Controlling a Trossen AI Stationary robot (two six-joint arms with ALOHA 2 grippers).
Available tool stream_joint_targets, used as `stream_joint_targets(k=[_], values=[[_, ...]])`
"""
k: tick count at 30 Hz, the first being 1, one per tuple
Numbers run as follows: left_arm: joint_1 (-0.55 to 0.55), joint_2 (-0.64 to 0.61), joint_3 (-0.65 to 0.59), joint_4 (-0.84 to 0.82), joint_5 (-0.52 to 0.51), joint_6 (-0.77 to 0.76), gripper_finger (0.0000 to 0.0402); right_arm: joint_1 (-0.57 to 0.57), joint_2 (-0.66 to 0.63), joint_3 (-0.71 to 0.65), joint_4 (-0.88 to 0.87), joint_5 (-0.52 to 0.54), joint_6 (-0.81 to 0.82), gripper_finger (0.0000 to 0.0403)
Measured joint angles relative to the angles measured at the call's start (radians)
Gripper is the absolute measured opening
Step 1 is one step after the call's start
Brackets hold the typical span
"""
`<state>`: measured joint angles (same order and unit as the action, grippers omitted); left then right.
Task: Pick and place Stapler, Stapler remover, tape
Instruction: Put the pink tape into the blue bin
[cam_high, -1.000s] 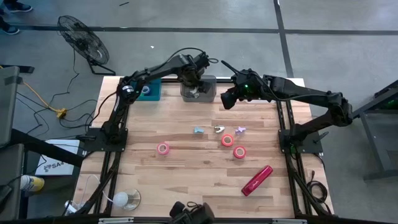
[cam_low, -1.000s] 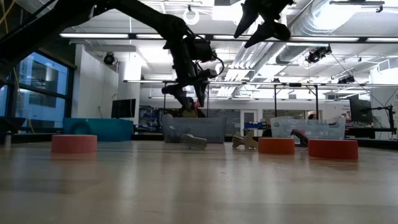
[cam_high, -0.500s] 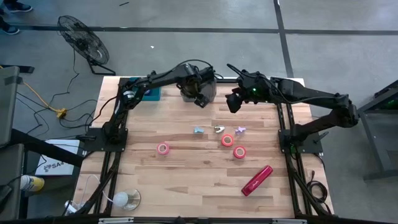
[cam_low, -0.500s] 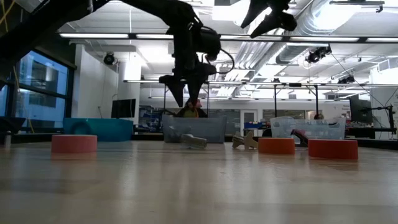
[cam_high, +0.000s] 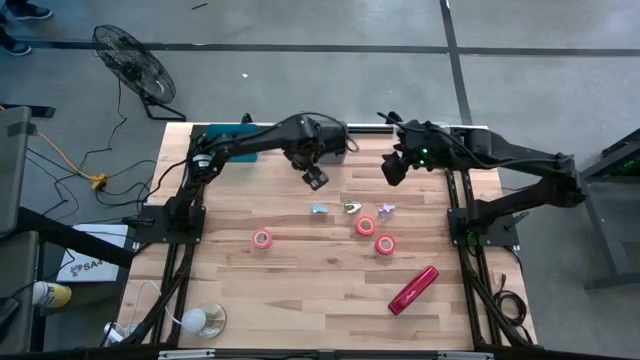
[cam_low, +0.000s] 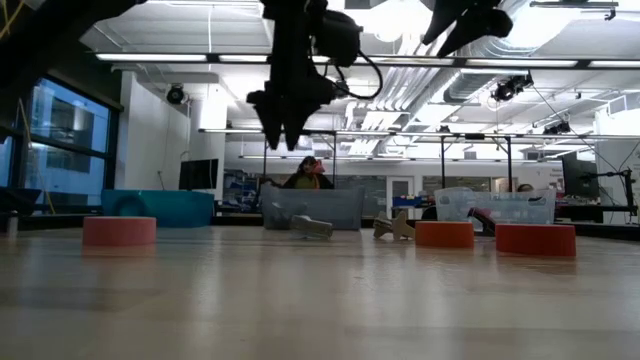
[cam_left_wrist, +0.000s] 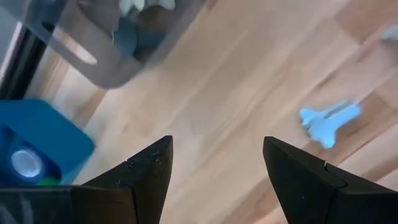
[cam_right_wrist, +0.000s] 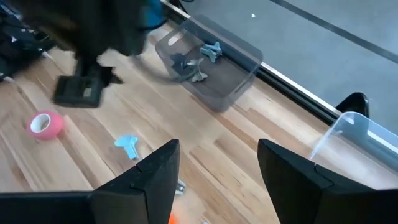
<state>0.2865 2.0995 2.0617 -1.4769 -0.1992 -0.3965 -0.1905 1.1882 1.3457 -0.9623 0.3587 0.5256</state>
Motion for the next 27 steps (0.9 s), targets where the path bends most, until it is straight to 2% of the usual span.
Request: stream_joint_targets(k=[6, 12, 18, 27], values=[[-0.060, -0.005, -0.005, -0.105, -0.098, -0.028, 0.0245, 0.027, -0.037, -0.008, -0.059, 0.026, -0.007, 0.0209], [-0.096, -0.031, -0.083, -0.082, -0.066, -0.057, 0.0245, 0.078, -0.132, -0.139, -0.059, 0.080, 0.058, 0.0209], [-0.132, -0.134, -0.275, -0.055, -0.010, -0.152, 0.0245, 0.126, -0.261, -0.296, 0.017, 0.064, 0.169, 0.0209], [-0.229, -0.387, -0.628, 0.138, 0.119, -0.429, 0.0245, 0.140, -0.368, -0.395, 0.117, 0.038, 0.163, 0.0209]])
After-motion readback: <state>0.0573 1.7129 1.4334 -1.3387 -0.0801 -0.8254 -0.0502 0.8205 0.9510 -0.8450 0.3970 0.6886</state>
